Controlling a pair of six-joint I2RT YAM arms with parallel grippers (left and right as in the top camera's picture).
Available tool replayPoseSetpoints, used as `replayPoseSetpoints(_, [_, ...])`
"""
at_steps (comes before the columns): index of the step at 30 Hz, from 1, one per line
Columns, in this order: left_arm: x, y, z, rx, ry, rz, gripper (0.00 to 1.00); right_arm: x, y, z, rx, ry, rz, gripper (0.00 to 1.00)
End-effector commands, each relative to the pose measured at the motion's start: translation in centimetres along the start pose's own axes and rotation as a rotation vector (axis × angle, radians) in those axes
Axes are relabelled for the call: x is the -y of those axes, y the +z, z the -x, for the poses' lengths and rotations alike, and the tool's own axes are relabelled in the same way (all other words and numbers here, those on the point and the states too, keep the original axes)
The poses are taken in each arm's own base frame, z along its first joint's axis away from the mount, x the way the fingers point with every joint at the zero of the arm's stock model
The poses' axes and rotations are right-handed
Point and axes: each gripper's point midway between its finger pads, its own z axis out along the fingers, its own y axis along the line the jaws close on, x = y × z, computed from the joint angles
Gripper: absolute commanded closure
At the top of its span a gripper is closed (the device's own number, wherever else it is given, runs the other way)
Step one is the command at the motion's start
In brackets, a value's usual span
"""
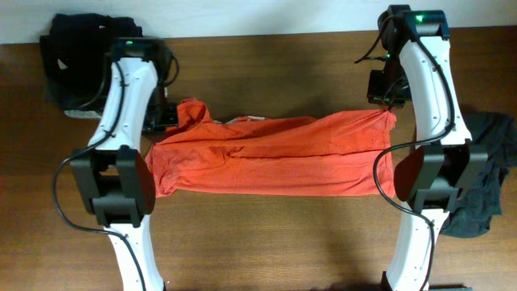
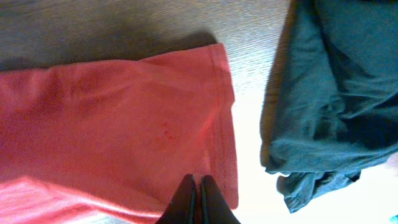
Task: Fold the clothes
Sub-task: 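Pull the left gripper leftward and right gripper rightward to stretch the shirt, then lower the stretched shirt onto the table and open both grippers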
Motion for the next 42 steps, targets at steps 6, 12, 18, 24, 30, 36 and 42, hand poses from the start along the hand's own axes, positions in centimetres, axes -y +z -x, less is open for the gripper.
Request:
replayPoseSetpoints(6, [-1.1,-0.1,-0.2,-0.006,-0.048,-0.013,0.98,4.3,-1.1,0.3,0.028,0.107,-0.021,0.96])
replayPoseSetpoints(12, [-1.1,0.2,-0.5,-0.020,-0.040,-0.003,0.97,4.7,-1.0,0.3,0.024,0.117,-0.022,0.96])
replayPoseSetpoints(18, [-1.5,1.8,-1.6,-0.083,-0.035,0.019,0.97,4.6,-1.0,0.3,0.023,0.116,-0.018,0.96])
replayPoseSetpoints(24, [-1.8,2.6,-2.2,-0.117,-0.028,0.050,0.91,4.3,-0.9,0.2,0.015,0.116,-0.001,0.96])
replayPoseSetpoints(30, [-1.9,2.6,-2.2,-0.116,-0.027,0.054,0.80,4.3,0.3,-0.6,-0.034,0.108,-0.012,0.96])
replayPoseSetpoints(36, [-1.9,2.6,-2.2,-0.116,-0.027,0.054,0.74,4.3,1.5,-1.6,-0.086,0.099,-0.025,0.68])
replayPoseSetpoints(42, [-2.0,2.6,-2.2,-0.114,-0.026,0.062,0.47,4.3,1.5,-1.6,-0.087,0.100,-0.026,0.39])
